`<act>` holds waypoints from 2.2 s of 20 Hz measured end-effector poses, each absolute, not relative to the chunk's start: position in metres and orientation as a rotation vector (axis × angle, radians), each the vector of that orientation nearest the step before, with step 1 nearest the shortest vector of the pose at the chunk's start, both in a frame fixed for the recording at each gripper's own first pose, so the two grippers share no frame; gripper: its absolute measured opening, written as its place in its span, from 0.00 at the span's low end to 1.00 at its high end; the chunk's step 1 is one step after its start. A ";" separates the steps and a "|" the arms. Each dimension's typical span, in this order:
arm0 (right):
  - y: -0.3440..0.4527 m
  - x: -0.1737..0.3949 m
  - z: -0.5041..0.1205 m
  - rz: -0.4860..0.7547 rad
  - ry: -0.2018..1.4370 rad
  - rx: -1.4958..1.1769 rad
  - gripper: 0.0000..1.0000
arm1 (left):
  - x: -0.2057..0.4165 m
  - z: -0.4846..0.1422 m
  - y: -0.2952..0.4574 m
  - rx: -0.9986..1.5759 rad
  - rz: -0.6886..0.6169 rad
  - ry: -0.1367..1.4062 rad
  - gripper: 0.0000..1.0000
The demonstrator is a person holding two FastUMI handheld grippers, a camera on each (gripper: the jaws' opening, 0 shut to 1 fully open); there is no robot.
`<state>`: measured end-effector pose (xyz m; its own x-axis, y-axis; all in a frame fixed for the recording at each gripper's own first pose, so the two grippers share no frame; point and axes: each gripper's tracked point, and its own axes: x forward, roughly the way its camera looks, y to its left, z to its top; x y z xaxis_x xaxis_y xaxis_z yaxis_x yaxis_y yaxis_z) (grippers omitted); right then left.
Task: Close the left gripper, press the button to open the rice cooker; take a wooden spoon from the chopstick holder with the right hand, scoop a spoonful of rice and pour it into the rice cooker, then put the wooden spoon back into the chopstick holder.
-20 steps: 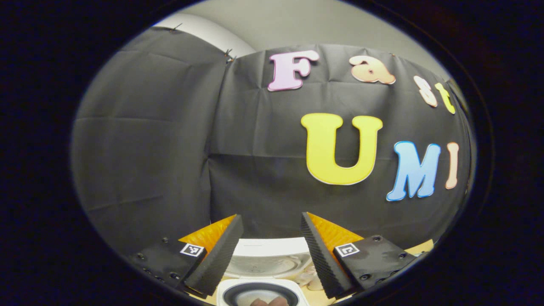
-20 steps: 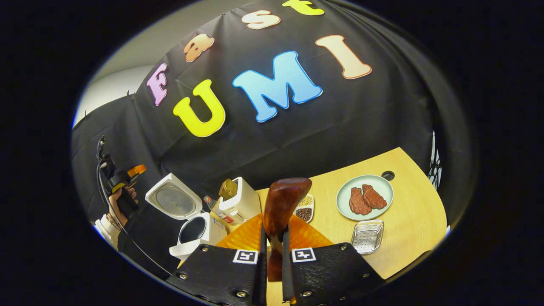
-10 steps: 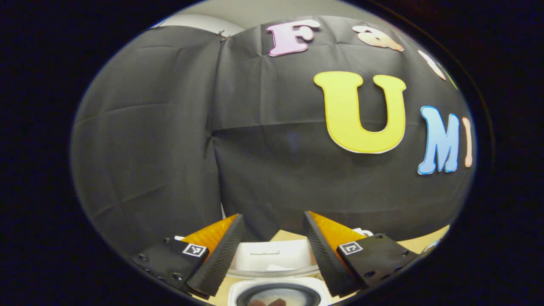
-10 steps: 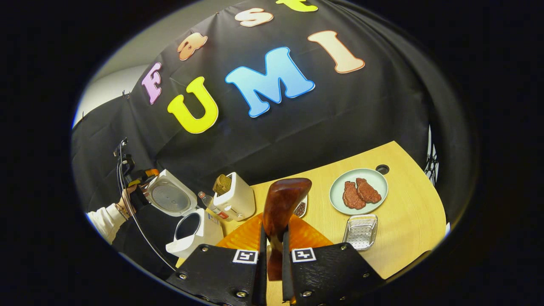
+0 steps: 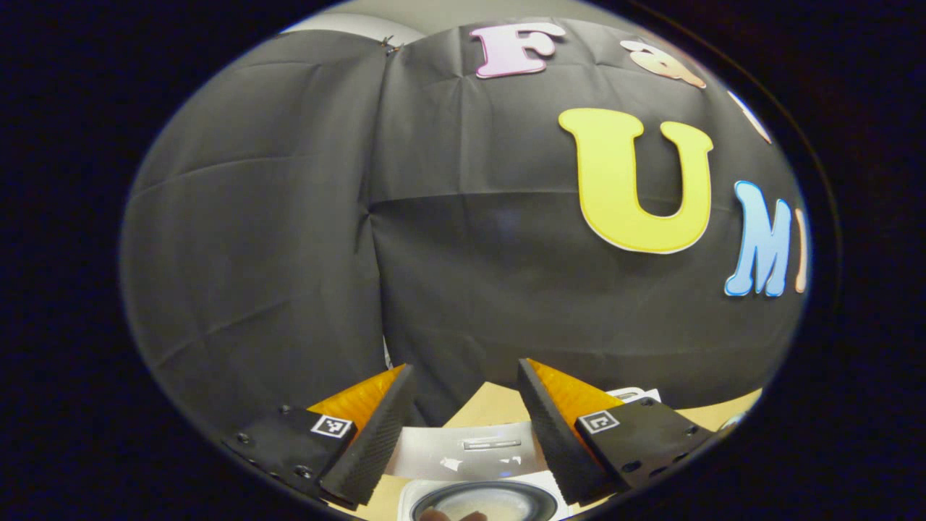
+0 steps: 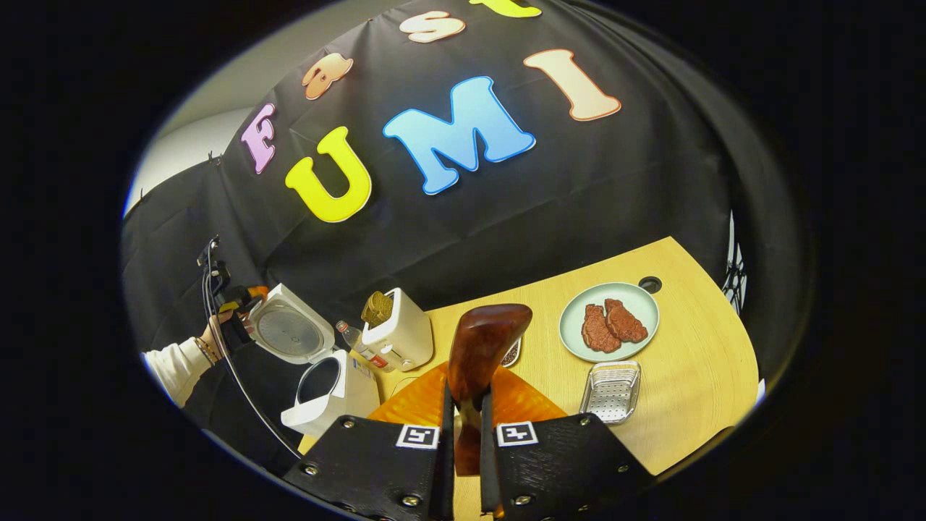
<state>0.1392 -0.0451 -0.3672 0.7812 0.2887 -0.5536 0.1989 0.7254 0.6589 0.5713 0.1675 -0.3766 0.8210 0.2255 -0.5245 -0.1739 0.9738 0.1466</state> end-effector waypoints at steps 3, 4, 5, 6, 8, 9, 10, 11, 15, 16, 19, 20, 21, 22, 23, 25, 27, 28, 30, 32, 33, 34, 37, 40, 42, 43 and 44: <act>-0.085 0.145 -0.385 -0.043 0.681 0.773 0.15 | 0.568 -0.379 0.166 0.082 0.202 0.593 0.99; -0.091 0.146 -0.386 -0.058 0.677 0.788 0.15 | 0.565 -0.381 0.166 0.081 0.192 0.611 0.98; -0.096 0.147 -0.387 -0.066 0.675 0.794 0.14 | 0.562 -0.381 0.165 0.069 0.185 0.625 0.99; -0.099 0.147 -0.388 -0.072 0.671 0.796 0.15 | 0.554 -0.381 0.163 0.056 0.184 0.637 1.00; -0.098 0.145 -0.389 -0.068 0.671 0.791 0.15 | 0.524 -0.379 0.155 0.067 0.171 0.638 1.00; -0.094 0.144 -0.389 -0.060 0.674 0.789 0.15 | 0.509 -0.379 0.153 0.066 0.169 0.635 0.98; -0.091 0.143 -0.389 -0.052 0.678 0.787 0.15 | 0.496 -0.379 0.149 0.063 0.167 0.633 0.99; -0.088 0.143 -0.389 -0.046 0.680 0.786 0.14 | 0.480 -0.382 0.146 0.058 0.168 0.634 0.98; -0.085 0.146 -0.389 -0.037 0.681 0.794 0.15 | 0.406 -0.414 0.131 0.057 0.160 0.667 0.97; -0.085 0.146 -0.388 -0.036 0.680 0.796 0.15 | 0.387 -0.426 0.129 0.051 0.163 0.678 0.97; -0.086 0.144 -0.389 -0.036 0.683 0.789 0.15 | 0.346 -0.465 0.121 0.053 0.158 0.724 0.98; -0.087 0.143 -0.390 -0.036 0.685 0.783 0.15 | 0.335 -0.478 0.117 0.065 0.152 0.742 0.97; -0.087 0.142 -0.391 -0.038 0.686 0.776 0.15 | 0.327 -0.490 0.117 0.070 0.147 0.762 0.95; -0.090 0.142 -0.394 -0.044 0.688 0.770 0.15 | 0.321 -0.499 0.117 0.066 0.147 0.781 0.95; -0.093 0.142 -0.396 -0.052 0.687 0.771 0.15 | 0.315 -0.505 0.116 0.060 0.149 0.801 0.98; -0.098 0.142 -0.398 -0.063 0.686 0.780 0.15 | 0.307 -0.518 0.113 0.067 0.144 0.836 0.95; -0.101 0.141 -0.401 -0.073 0.687 0.773 0.15 | 0.301 -0.519 0.114 0.075 0.140 0.836 0.96; -0.103 0.140 -0.402 -0.076 0.687 0.769 0.15 | 0.299 -0.525 0.115 0.081 0.143 0.846 0.97; -0.104 0.140 -0.405 -0.080 0.689 0.768 0.15 | 0.300 -0.523 0.114 0.077 0.135 0.827 0.98; -0.108 0.142 -0.408 -0.087 0.687 0.771 0.15 | 0.301 -0.521 0.113 0.066 0.120 0.844 0.99; -0.111 0.144 -0.410 -0.095 0.683 0.774 0.15 | 0.295 -0.519 0.111 0.028 0.123 0.863 0.96; -0.115 0.145 -0.410 -0.102 0.677 0.779 0.15 | 0.296 -0.511 0.111 0.014 0.134 0.844 0.96; -0.131 0.149 -0.421 -0.141 0.667 0.766 0.15 | 0.297 -0.478 0.099 0.014 0.106 0.737 0.94; -0.150 0.150 -0.436 -0.186 0.669 0.770 0.15 | 0.288 -0.443 0.074 0.018 0.050 0.669 0.98; -0.157 0.151 -0.448 -0.211 0.671 0.776 0.15 | 0.277 -0.416 0.053 0.003 0.024 0.618 0.94; -0.158 0.150 -0.454 -0.219 0.675 0.778 0.15 | 0.270 -0.404 0.045 -0.014 0.017 0.601 0.98; -0.159 0.149 -0.459 -0.225 0.679 0.779 0.15 | 0.263 -0.392 0.037 -0.036 0.013 0.583 0.98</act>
<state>0.1494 -0.1589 -0.4587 0.7671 0.0556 -0.6391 0.4259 0.7009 0.5722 0.2628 0.0369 -0.3922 0.8346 0.0021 -0.5509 -0.0223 0.9993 -0.0299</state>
